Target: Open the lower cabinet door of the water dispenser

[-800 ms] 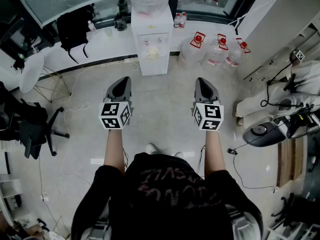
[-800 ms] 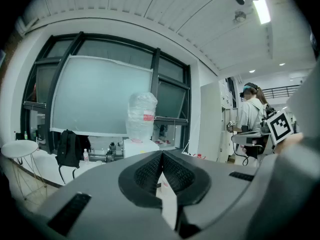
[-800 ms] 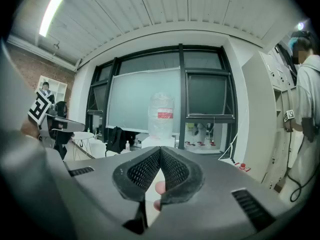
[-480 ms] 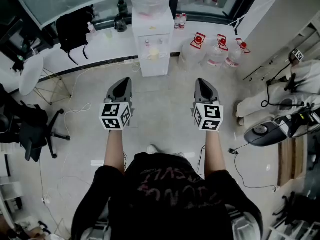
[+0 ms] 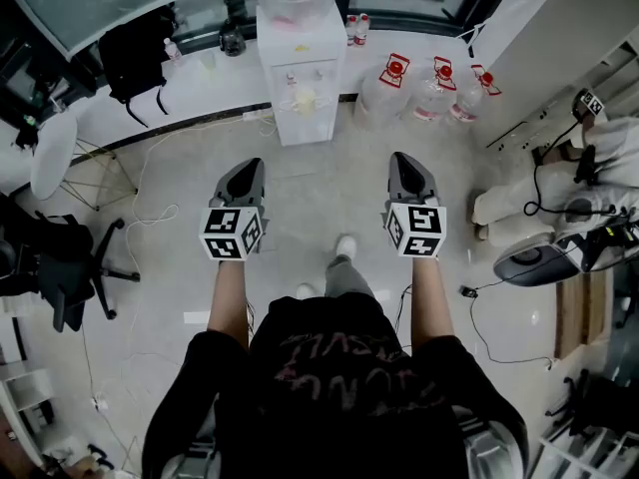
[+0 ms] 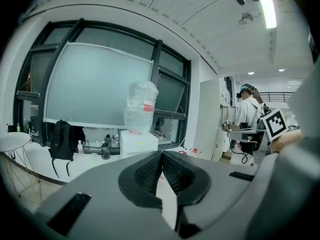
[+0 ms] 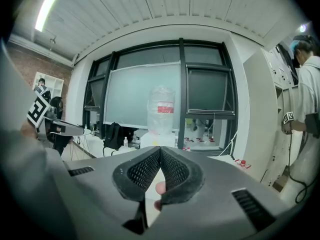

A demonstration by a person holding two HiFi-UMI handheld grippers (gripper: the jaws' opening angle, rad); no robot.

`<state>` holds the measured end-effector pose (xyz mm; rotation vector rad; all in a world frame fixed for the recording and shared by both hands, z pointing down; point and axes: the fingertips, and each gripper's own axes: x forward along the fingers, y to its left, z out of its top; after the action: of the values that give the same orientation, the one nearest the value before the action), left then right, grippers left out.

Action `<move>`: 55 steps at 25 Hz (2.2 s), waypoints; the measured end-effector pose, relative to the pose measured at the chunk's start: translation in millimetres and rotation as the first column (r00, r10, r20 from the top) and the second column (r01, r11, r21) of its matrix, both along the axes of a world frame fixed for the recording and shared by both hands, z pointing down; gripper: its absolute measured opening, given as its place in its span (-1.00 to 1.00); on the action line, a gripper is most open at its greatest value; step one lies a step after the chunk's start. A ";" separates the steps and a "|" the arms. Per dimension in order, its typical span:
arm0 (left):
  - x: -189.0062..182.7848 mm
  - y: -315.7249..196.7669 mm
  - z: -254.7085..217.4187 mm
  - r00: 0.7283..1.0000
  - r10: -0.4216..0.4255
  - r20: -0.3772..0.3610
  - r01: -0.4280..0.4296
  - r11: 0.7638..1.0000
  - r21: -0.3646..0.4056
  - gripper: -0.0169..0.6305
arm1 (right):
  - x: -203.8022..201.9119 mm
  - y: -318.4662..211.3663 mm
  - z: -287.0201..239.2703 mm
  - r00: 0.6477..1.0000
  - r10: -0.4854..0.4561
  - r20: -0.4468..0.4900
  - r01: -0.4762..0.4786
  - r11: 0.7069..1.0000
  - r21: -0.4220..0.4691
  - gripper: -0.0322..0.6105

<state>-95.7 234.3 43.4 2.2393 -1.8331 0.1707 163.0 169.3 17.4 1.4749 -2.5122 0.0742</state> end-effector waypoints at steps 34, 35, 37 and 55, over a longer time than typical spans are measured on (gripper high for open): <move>-32.4 -295.6 190.3 0.997 -0.064 0.051 0.074 0.974 -0.215 -0.91 | -34.0 -327.0 207.2 0.991 -0.131 -0.003 0.126 0.965 -0.228 -0.86; -36.2 -301.4 205.0 0.997 -0.063 0.050 0.072 0.973 -0.220 -0.91 | -36.9 -331.6 220.8 0.992 -0.128 -0.002 0.124 0.965 -0.232 -0.86; -45.2 -315.0 236.4 0.997 -0.061 0.050 0.071 0.971 -0.230 -0.91 | -43.4 -343.1 249.4 0.993 -0.120 0.002 0.117 0.964 -0.240 -0.86; -96.3 -390.3 503.1 0.994 -0.088 0.071 0.102 0.969 -0.224 -0.91 | -88.7 -418.8 527.6 0.990 -0.141 0.005 0.138 0.957 -0.257 -0.85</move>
<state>-192.0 -155.9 546.5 2.0071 -1.8431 0.4126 74.4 -249.5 545.0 1.1905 -2.4757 0.3507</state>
